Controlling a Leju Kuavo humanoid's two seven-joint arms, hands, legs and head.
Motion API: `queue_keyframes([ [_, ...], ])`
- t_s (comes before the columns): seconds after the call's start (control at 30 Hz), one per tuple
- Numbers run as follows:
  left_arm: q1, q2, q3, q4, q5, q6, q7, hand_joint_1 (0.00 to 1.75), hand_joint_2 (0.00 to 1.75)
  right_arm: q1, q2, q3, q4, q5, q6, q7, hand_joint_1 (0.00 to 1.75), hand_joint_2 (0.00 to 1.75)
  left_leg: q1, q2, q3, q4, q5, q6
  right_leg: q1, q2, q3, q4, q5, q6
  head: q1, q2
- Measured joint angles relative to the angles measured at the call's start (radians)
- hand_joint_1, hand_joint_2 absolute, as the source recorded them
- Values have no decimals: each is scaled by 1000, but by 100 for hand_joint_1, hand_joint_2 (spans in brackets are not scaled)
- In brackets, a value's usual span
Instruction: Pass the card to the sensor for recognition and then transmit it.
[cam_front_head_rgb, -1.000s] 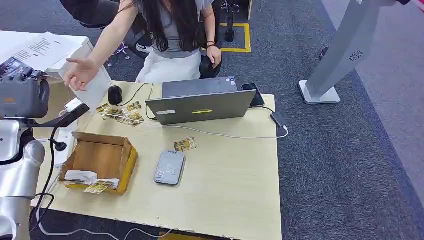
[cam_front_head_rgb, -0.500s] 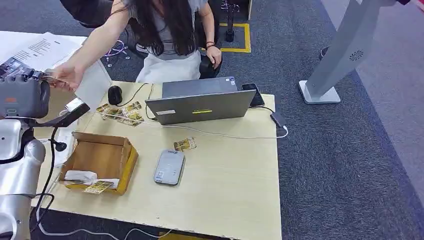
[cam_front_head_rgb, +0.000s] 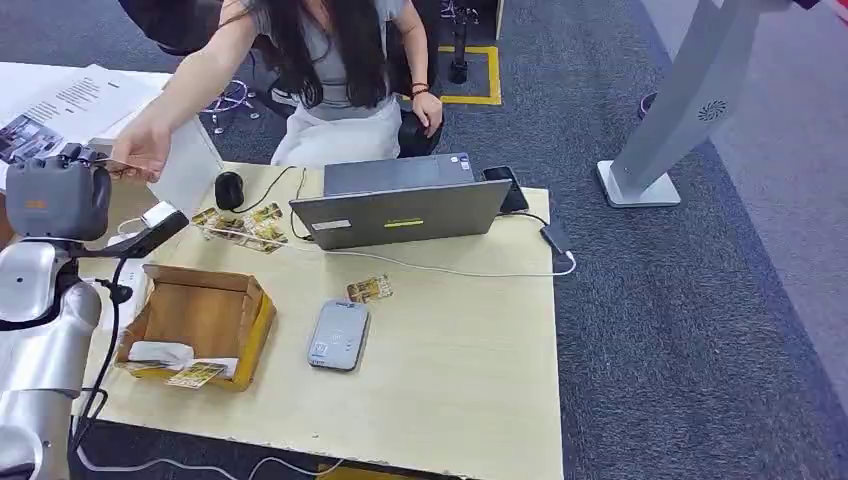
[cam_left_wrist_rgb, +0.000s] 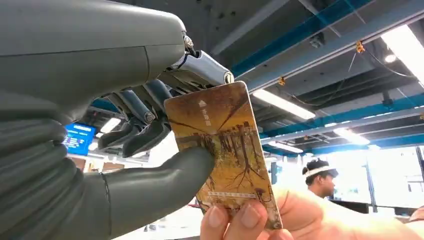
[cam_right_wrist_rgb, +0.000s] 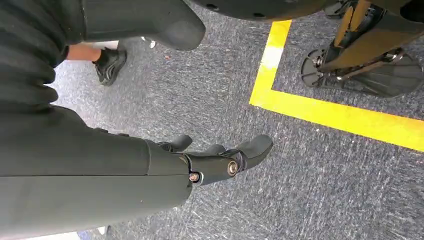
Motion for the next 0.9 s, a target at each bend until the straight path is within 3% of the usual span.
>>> queue_keyframes([
  [0.17, 6, -5, 0, 0, -2, 2, 2, 175, 175, -1, 0, 6, 0, -4, -1, -1, 0, 175, 0, 0, 0, 0, 0, 0, 0, 0, 0, 0, 0, 0, 0, 0],
  [0.2, 7, -5, 0, 0, -2, 2, 2, 0, 175, -1, 0, 6, 0, -4, -1, -1, 0, 175, 0, 0, 0, 0, 0, 0, 0, 0, 0, 0, 0, 0, 0, 0],
  [0.73, 56, -17, 0, -23, 18, 24, 5, 0, 175, -2, 0, 17, 0, -16, -3, -1, 0, 175, 0, 0, 0, 0, 0, 0, 0, 0, 0, 0, 0, 0, 0, 0],
  [0.9, 159, -42, 0, -142, 37, 35, -13, 0, 175, 0, 0, 17, 0, -43, -6, 0, 0, 175, -1, 2, 0, 0, 0, 0, 0, 1, -1, 0, 0, 0, 0, 0],
])
